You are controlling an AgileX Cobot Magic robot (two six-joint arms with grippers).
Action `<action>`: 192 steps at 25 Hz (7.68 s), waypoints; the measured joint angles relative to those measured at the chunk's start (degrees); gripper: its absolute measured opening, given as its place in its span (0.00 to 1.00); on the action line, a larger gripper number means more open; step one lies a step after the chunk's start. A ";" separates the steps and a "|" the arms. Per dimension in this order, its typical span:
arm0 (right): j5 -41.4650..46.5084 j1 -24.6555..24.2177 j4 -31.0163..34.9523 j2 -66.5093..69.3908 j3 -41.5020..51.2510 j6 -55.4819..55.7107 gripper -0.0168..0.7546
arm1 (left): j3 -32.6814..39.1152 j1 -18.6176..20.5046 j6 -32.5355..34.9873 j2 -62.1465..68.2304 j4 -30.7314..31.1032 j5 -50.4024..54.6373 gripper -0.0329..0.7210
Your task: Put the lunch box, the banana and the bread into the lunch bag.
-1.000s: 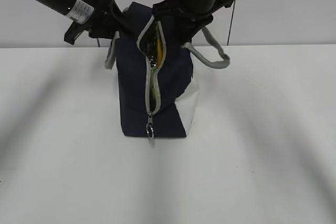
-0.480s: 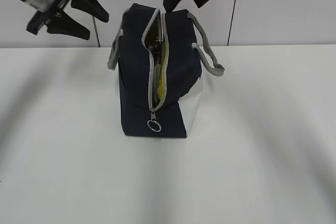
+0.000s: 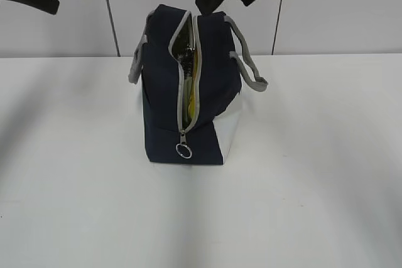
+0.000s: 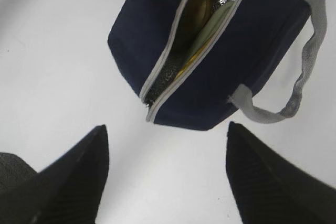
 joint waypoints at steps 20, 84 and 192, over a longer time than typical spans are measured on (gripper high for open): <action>0.00 0.49 0.43 -8.86 11.11 -0.18 0.69 | 0.00 -6.54 -0.06 -8.62 9.61 1.04 0.53; -57.14 5.18 52.41 -8.82 62.30 -63.69 0.60 | 0.00 -6.54 -0.06 -8.62 9.71 1.08 0.52; -111.16 -6.82 -70.88 2.06 58.90 44.89 0.00 | 0.00 -6.75 -0.06 -6.90 9.74 1.08 0.50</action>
